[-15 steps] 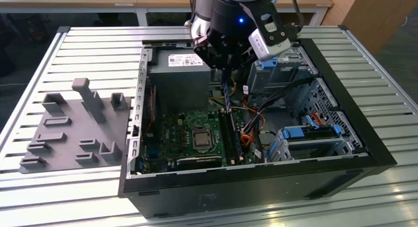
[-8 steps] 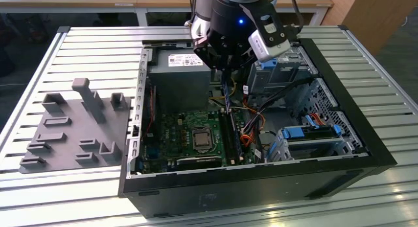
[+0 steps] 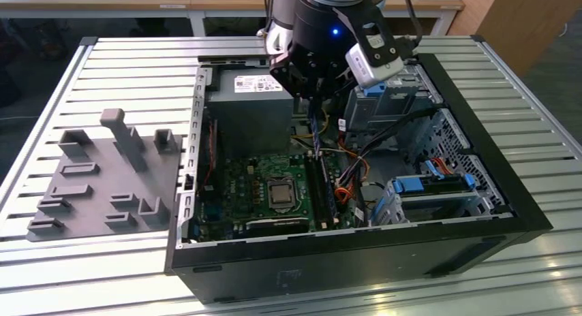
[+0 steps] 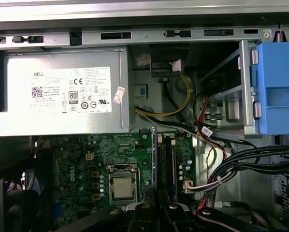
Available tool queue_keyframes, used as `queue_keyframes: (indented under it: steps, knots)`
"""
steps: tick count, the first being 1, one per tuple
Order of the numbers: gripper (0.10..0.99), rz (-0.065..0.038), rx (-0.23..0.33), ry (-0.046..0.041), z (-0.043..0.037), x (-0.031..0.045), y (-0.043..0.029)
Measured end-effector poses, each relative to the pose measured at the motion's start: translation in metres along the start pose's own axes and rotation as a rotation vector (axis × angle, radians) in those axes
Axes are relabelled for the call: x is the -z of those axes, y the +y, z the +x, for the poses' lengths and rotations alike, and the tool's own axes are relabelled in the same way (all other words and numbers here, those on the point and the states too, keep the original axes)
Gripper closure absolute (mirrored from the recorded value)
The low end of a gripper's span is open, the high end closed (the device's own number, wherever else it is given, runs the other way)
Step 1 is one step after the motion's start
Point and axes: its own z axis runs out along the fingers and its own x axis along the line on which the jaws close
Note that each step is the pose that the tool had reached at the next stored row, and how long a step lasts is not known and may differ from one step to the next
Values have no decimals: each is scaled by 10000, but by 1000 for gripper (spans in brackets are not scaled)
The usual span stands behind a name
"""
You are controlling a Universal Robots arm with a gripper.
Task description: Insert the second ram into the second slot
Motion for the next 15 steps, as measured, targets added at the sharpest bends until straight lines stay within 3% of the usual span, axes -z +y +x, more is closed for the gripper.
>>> queue_keyframes:
  steps: [15]
  knots:
    - [949, 0, 0, 0, -1, -32, -11]
